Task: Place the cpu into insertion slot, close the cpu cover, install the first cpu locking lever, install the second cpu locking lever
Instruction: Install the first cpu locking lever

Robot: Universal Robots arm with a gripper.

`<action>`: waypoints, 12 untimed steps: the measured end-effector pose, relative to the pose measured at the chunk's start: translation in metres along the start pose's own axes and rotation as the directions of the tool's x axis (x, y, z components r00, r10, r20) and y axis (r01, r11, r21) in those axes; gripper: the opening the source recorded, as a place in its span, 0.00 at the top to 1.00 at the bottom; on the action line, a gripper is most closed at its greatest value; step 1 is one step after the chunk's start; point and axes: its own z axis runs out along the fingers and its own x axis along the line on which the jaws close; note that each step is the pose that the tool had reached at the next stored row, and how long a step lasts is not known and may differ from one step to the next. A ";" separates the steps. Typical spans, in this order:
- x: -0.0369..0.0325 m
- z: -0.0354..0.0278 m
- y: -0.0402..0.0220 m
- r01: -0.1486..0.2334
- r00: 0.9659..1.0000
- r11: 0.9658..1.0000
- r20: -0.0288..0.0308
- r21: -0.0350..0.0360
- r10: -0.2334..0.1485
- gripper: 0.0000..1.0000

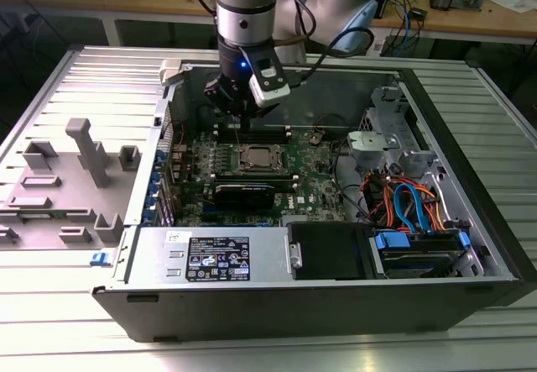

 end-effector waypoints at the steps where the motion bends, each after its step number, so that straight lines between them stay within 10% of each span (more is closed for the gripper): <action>1: 0.0022 0.0000 -0.0002 0.000 1.000 1.000 0.001 0.000 0.000 0.89; 12: 0.0205 0.0015 -0.0017 0.068 0.998 0.998 0.001 -0.002 -0.068 0.89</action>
